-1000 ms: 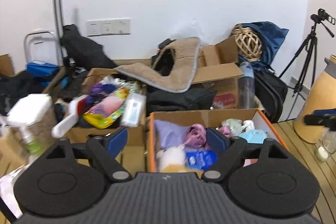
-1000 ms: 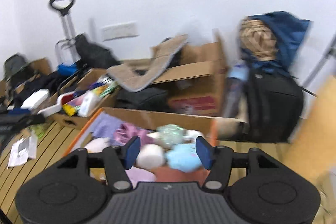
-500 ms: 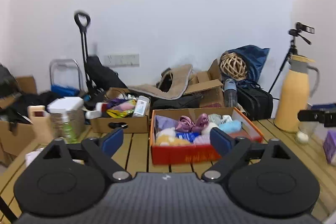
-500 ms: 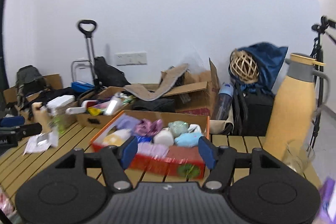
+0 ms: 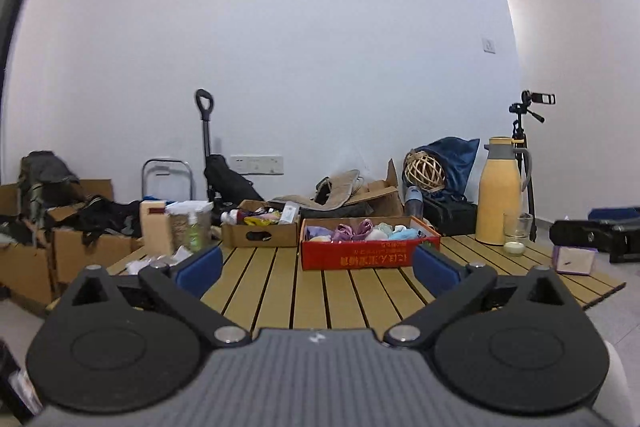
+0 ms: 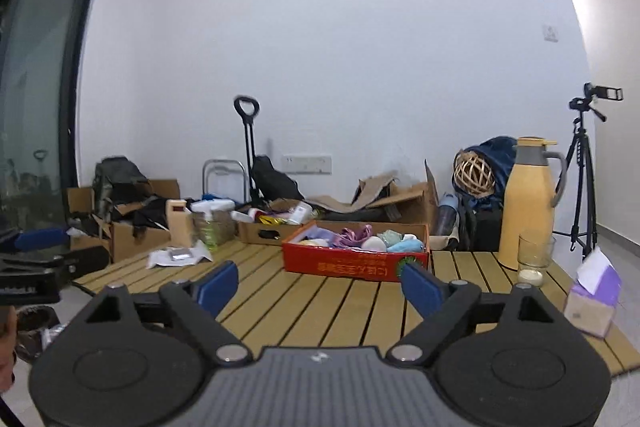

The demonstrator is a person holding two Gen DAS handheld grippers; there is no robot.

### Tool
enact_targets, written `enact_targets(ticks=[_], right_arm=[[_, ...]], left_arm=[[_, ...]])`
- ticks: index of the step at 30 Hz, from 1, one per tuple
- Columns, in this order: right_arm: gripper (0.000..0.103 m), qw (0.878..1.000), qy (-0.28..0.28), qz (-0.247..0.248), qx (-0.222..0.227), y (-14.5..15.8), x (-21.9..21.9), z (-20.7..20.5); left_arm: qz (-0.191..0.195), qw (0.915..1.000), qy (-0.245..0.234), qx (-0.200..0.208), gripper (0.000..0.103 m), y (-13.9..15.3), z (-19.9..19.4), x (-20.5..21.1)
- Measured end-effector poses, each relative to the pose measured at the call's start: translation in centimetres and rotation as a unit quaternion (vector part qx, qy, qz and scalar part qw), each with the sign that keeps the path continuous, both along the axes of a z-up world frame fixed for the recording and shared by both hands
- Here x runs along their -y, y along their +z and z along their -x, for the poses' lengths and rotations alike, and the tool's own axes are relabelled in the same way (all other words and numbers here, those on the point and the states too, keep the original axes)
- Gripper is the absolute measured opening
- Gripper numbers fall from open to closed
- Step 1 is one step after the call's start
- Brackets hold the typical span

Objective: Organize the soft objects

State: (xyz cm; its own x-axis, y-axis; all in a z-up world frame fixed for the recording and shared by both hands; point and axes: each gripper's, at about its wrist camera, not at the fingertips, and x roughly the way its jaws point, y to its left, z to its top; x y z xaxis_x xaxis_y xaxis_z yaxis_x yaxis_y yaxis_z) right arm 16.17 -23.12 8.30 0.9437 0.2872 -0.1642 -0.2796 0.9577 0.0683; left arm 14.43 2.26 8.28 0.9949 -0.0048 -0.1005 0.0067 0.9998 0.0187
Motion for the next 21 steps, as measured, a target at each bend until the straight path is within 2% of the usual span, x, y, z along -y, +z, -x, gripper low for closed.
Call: enact_targets(ticks=[4, 6, 11, 14, 21], right_arm=[[0.093, 1.000, -0.021, 0.010, 0.015, -2.2, -0.9, 6.6], [0.101, 1.000, -0.025, 0.003, 0.007, -3.3, -0.8, 9.2], [0.103, 0.999, -0.046, 0.006, -0.002, -5.1, -0.7, 14.4], [0.103, 0.999, -0.043, -0.006, -0.012, -5.9, -0.9, 16.0], [0.103, 0.999, -0.034, 0.008, -0.014, -6.1, -1.8, 16.7]], left_arm=[[-0.013, 0.9999, -0.006, 0.004, 0.103, -2.1, 5.3, 1.0], [-0.018, 0.9998, 0.001, 0.003, 0.103, -3.3, 7.4, 1.3], [0.000, 1.0000, -0.005, -0.004, 0.103, -4.8, 11.6, 1.4], [-0.003, 1.0000, -0.008, 0.001, 0.103, -5.0, 13.0, 1.5], [0.008, 0.9999, -0.004, 0.005, 0.103, -5.0, 14.5, 1.1]])
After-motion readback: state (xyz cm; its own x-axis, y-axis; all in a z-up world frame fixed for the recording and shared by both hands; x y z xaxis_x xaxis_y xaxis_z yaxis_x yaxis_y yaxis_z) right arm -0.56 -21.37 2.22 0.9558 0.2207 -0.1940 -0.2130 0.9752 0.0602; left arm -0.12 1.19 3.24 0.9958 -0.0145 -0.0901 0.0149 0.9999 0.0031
